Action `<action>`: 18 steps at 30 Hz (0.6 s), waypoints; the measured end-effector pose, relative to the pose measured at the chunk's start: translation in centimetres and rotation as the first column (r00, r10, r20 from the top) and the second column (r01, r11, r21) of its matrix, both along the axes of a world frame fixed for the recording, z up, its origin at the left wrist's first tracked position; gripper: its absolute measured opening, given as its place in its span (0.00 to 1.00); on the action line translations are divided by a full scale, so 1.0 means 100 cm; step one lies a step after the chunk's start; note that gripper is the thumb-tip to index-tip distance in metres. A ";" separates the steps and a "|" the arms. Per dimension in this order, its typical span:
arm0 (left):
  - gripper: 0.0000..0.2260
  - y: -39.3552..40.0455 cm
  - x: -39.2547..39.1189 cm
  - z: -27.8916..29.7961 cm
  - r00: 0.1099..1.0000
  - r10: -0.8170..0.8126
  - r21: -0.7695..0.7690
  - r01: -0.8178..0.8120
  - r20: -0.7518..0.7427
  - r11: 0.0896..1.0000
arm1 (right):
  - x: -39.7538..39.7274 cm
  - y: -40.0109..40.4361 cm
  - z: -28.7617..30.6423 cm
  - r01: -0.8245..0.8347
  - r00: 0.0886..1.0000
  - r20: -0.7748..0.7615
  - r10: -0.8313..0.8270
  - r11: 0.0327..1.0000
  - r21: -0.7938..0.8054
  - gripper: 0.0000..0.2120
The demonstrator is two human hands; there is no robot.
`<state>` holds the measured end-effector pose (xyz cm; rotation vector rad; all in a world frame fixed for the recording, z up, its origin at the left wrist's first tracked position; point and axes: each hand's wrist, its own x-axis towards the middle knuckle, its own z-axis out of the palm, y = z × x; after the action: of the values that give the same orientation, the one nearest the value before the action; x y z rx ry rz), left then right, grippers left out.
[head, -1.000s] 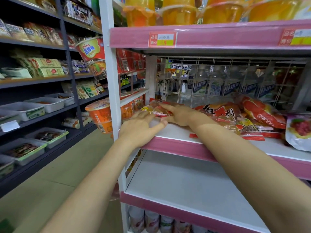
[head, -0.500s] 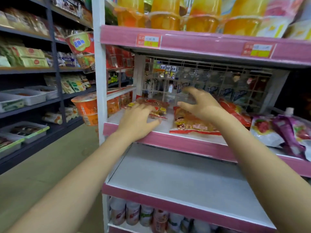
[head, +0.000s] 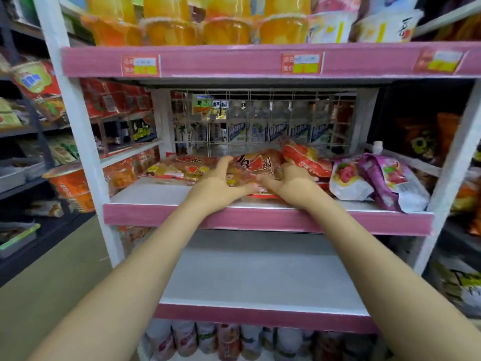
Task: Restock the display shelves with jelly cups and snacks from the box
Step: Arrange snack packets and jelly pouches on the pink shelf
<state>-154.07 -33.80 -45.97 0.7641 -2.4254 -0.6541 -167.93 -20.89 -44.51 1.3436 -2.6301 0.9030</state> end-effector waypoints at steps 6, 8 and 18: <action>0.41 -0.010 0.013 0.008 0.989 0.137 0.109 -0.131 -0.054 0.985 | -0.003 0.009 -0.001 0.032 0.959 0.278 0.051 0.958 -0.285 0.29; 0.44 -0.008 0.011 0.012 0.974 0.179 0.082 -0.192 0.140 0.978 | -0.001 0.005 0.003 0.036 0.956 0.293 0.002 0.992 -0.125 0.31; 0.48 -0.001 0.010 0.010 0.893 0.019 0.294 0.127 -0.450 0.947 | -0.001 0.003 -0.007 -0.160 0.871 0.375 0.318 0.905 -0.395 0.15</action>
<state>-153.06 -33.88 -44.93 0.5834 -1.9447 -1.1283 -168.04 -20.58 -45.20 1.5388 -2.4165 1.8057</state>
